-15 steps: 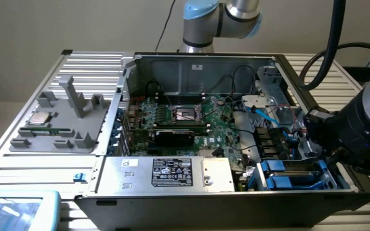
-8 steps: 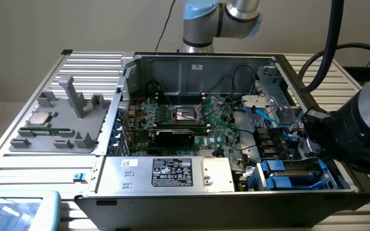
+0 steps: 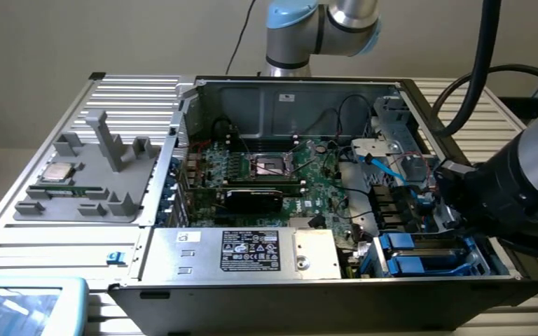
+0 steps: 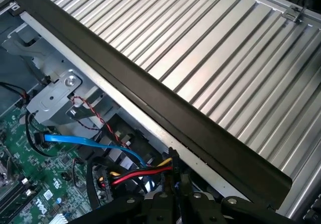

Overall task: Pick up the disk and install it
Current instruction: 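Insert the first disk wire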

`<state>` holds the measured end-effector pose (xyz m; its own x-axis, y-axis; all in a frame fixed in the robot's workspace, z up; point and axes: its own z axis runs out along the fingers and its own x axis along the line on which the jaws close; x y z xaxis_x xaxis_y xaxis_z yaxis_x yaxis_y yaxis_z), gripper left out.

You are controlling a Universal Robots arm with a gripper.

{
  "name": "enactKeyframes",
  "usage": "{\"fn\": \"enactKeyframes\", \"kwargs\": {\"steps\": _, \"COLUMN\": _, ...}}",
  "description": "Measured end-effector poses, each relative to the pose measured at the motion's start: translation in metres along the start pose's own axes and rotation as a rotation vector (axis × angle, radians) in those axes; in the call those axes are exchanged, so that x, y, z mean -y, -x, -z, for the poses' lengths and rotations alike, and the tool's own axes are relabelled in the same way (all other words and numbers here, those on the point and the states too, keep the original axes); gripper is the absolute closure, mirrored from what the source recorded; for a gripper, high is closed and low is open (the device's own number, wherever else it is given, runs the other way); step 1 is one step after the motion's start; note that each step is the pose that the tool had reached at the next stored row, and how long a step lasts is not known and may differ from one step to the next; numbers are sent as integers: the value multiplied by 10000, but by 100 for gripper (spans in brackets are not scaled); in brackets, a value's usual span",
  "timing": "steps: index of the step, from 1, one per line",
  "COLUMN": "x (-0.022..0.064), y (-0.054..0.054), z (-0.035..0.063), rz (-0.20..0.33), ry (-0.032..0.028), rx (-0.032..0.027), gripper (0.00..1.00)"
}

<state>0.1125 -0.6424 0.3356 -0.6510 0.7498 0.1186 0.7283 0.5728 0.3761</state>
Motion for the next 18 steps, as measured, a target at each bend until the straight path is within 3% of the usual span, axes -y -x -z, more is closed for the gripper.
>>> {"fn": "enactKeyframes", "kwargs": {"steps": 3, "x": -1, "y": -7, "z": -2, "rz": -175, "ry": -403, "rx": -301, "gripper": 84}}
{"fn": "enactKeyframes", "kwargs": {"steps": 5, "x": -4, "y": -12, "z": -3, "rz": -279, "ry": -692, "rx": -463, "gripper": 84}}
{"fn": "enactKeyframes", "kwargs": {"steps": 6, "x": -4, "y": -13, "z": -3, "rz": -307, "ry": -767, "rx": -507, "gripper": 84}}
{"fn": "enactKeyframes", "kwargs": {"steps": 9, "x": -3, "y": -13, "z": -3, "rz": -316, "ry": -785, "rx": -521, "gripper": 84}}
{"fn": "enactKeyframes", "kwargs": {"steps": 10, "x": -6, "y": -14, "z": -4, "rz": -326, "ry": -823, "rx": -536, "gripper": 84}}
{"fn": "enactKeyframes", "kwargs": {"steps": 12, "x": -7, "y": -15, "z": -4, "rz": -393, "ry": -1061, "rx": -609, "gripper": 84}}
{"fn": "enactKeyframes", "kwargs": {"steps": 15, "x": -5, "y": -15, "z": -5, "rz": -569, "ry": -1520, "rx": -850, "gripper": 84}}
{"fn": "enactKeyframes", "kwargs": {"steps": 17, "x": -7, "y": -16, "z": -3, "rz": -674, "ry": -1828, "rx": -968, "gripper": 84}}
{"fn": "enactKeyframes", "kwargs": {"steps": 18, "x": -6, "y": -16, "z": -3, "rz": -683, "ry": -1863, "rx": -972, "gripper": 84}}
